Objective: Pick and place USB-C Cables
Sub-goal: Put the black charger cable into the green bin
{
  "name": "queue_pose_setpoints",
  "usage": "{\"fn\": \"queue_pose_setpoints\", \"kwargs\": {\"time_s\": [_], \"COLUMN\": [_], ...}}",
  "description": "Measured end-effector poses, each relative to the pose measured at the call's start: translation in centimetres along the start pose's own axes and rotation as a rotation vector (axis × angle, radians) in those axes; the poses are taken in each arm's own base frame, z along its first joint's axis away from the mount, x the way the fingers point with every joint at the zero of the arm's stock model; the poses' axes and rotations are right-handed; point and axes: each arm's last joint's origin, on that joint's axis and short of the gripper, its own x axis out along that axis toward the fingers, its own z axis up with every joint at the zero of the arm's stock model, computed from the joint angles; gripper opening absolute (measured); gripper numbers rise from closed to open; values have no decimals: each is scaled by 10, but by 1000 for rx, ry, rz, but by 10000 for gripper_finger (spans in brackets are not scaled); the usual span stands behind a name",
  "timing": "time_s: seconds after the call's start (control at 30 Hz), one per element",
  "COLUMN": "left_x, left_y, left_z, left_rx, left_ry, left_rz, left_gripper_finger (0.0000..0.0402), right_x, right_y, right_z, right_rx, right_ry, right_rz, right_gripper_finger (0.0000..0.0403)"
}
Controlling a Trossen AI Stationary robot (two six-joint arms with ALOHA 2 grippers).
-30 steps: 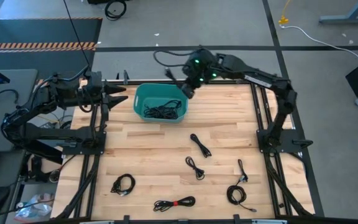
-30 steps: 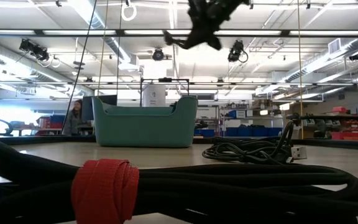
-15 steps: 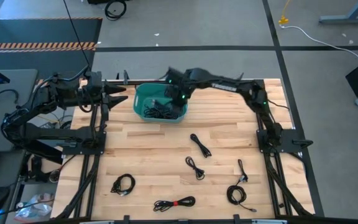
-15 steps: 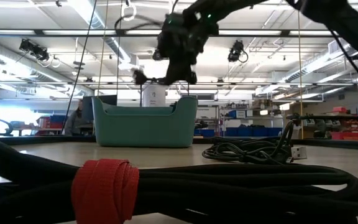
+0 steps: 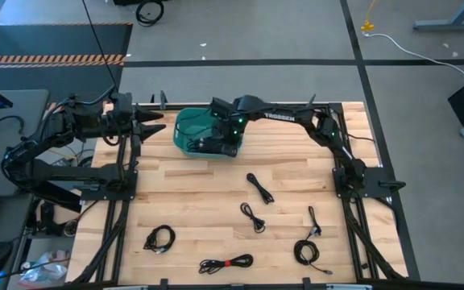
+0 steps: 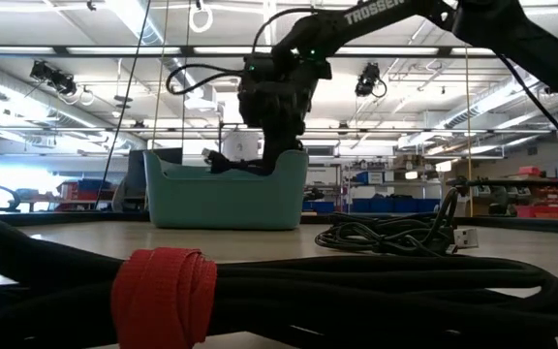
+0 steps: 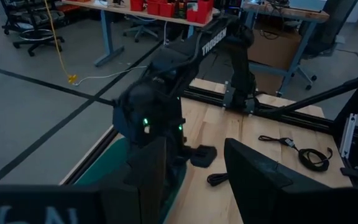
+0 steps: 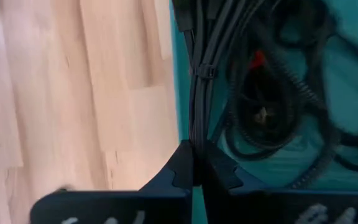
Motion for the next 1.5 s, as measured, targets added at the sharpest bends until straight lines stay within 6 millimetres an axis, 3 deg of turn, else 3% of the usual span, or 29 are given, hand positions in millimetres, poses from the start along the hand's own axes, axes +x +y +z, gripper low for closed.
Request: {"fn": "queue_pose_setpoints", "kwargs": {"time_s": [0.2,0.37,0.87,1.03,1.27,1.4,1.5], "left_x": [0,0,0,0,0,0,0], "left_y": [0,0,0,0,0,0,0], "left_z": [0,0,0,0,0,0,-1], "left_rx": [0,-1,-1,-2,-7,-9,-9], "left_ry": [0,-1,-1,0,1,4,7], "left_rz": [0,0,0,0,1,4,9], "left_gripper_finger": [172,172,172,172,172,172,172], "right_x": [-54,-75,-54,-34,1,6,6], "right_y": [5,-11,-49,-55,-50,-44,-40], "right_z": [13,15,0,-2,-3,-3,-3], "right_rx": [-45,-39,-43,-39,-78,-137,-161], "right_ry": [-152,-201,-72,-8,79,106,114], "right_rz": [-6,-21,-74,-64,-30,-54,-76], "right_gripper_finger": [14,14,13,13,13,18,50]}}
